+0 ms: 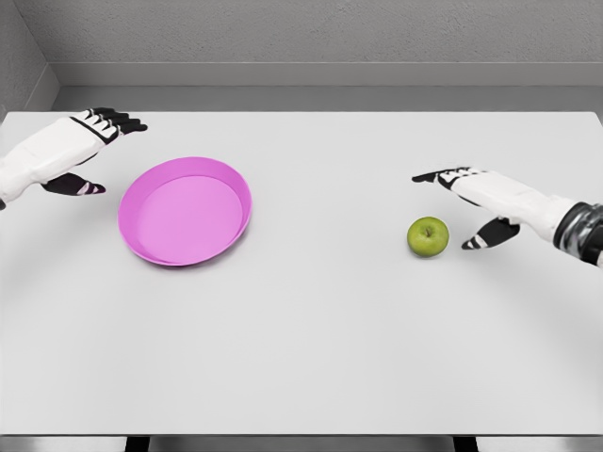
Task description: Put the apple on the plate with both arms
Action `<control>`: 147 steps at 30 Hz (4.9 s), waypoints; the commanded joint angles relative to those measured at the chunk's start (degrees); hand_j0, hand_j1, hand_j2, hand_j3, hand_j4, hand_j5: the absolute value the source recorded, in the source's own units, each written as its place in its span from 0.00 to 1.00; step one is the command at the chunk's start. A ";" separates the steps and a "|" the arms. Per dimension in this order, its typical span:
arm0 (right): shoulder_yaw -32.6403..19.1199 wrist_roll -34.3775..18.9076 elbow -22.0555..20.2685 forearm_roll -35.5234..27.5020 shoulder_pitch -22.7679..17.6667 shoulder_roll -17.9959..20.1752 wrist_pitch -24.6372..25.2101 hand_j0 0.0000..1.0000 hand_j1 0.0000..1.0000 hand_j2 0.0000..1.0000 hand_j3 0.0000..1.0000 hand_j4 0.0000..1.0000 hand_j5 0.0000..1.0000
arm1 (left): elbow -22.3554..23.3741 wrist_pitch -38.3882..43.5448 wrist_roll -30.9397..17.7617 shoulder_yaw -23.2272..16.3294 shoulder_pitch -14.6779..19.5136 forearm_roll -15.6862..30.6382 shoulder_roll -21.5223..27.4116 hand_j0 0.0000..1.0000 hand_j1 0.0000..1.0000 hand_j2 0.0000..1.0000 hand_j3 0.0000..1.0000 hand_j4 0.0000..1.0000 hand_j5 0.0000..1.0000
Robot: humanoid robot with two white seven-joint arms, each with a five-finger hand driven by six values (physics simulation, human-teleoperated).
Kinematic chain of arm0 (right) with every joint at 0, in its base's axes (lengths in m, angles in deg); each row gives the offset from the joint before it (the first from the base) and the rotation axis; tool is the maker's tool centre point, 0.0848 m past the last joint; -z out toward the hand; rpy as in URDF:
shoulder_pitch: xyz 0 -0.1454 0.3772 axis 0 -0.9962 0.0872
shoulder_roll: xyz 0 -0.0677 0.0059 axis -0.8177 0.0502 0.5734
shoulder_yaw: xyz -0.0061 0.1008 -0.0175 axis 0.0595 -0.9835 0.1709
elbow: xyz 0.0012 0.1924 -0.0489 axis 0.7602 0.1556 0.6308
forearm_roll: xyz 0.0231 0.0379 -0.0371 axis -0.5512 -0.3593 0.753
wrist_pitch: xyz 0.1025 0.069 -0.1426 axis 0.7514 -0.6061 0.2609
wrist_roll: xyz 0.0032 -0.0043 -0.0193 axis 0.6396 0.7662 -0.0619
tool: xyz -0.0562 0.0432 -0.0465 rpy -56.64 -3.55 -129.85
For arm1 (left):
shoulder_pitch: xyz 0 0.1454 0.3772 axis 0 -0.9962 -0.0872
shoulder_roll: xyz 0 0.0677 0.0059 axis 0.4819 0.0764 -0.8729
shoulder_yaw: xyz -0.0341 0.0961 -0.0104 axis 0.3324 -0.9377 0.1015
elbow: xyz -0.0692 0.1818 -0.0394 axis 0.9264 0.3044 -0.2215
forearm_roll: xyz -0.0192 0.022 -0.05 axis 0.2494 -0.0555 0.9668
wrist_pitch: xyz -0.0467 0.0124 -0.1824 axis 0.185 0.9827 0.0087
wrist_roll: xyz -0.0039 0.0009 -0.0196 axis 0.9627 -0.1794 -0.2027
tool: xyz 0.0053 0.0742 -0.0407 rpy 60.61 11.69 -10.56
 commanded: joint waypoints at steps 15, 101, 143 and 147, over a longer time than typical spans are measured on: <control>6.08 -2.75 4.10 -0.11 3.69 -4.32 3.77 1.00 1.00 1.00 1.00 1.00 1.00 | -0.54 -0.02 0.03 0.03 -0.09 0.36 0.20 1.00 1.00 1.00 1.00 1.00 1.00; 11.62 -9.96 0.33 0.16 13.10 -18.74 13.00 1.00 1.00 1.00 1.00 1.00 1.00 | -1.59 -0.02 -0.15 0.29 -0.09 0.09 0.55 1.00 1.00 1.00 1.00 1.00 1.00; -18.71 -9.87 -0.38 -0.72 -2.64 1.30 -6.25 1.00 1.00 1.00 1.00 1.00 1.00 | -26.38 -0.02 -18.43 -21.94 13.54 -4.12 -12.90 1.00 1.00 1.00 1.00 1.00 1.00; -18.71 -9.87 -0.38 -0.64 -2.64 1.21 -6.25 1.00 1.00 1.00 1.00 1.00 1.00 | -25.76 -0.02 -19.40 -21.94 14.94 -6.76 -13.95 1.00 1.00 1.00 1.00 1.00 1.00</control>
